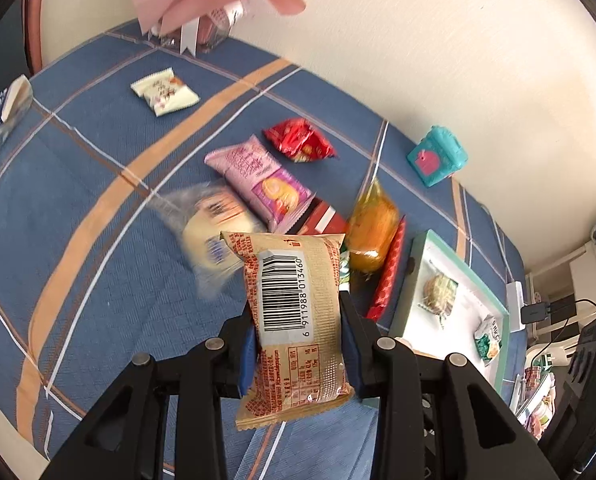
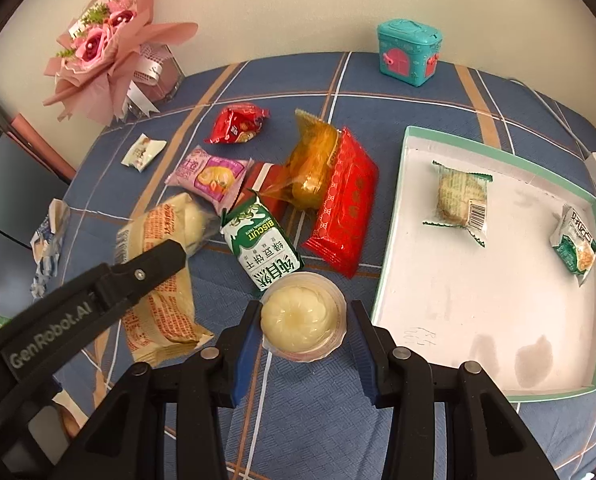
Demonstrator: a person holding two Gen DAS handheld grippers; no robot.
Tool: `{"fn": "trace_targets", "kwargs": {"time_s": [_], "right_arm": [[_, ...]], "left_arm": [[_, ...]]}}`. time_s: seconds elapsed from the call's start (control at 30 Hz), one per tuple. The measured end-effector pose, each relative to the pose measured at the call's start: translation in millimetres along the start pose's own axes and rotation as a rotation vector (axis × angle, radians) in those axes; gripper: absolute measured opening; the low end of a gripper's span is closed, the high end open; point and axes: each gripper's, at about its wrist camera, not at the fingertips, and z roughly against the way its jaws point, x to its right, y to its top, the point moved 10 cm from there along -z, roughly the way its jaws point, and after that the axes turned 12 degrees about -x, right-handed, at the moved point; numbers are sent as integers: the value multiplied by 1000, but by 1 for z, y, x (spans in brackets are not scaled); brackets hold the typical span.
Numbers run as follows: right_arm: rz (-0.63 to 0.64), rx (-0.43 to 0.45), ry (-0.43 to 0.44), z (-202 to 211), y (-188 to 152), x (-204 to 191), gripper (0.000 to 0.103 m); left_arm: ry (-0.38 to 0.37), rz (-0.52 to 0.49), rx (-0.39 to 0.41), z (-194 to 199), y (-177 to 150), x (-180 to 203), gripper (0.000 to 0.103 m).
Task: Organize snacks
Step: 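Carry the bread pack with the left tool while the right tool carries the pudding cup to the tray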
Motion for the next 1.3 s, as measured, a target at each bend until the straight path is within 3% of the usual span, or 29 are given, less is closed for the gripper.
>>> {"fn": "trace_targets", "kwargs": {"time_s": [0.23, 0.57, 0.77, 1.3], "right_arm": [[-9, 20, 5, 10, 2, 3, 45], [-63, 16, -1, 9, 2, 26, 45], [-179, 21, -24, 12, 0, 74, 46], [-554, 98, -199, 48, -30, 226, 46]], "left_arm": [[4, -12, 46, 13, 3, 5, 37], [28, -87, 16, 0, -4, 30, 37], [57, -233, -4, -15, -20, 76, 37], [82, -573, -28, -54, -73, 184, 37]]}}
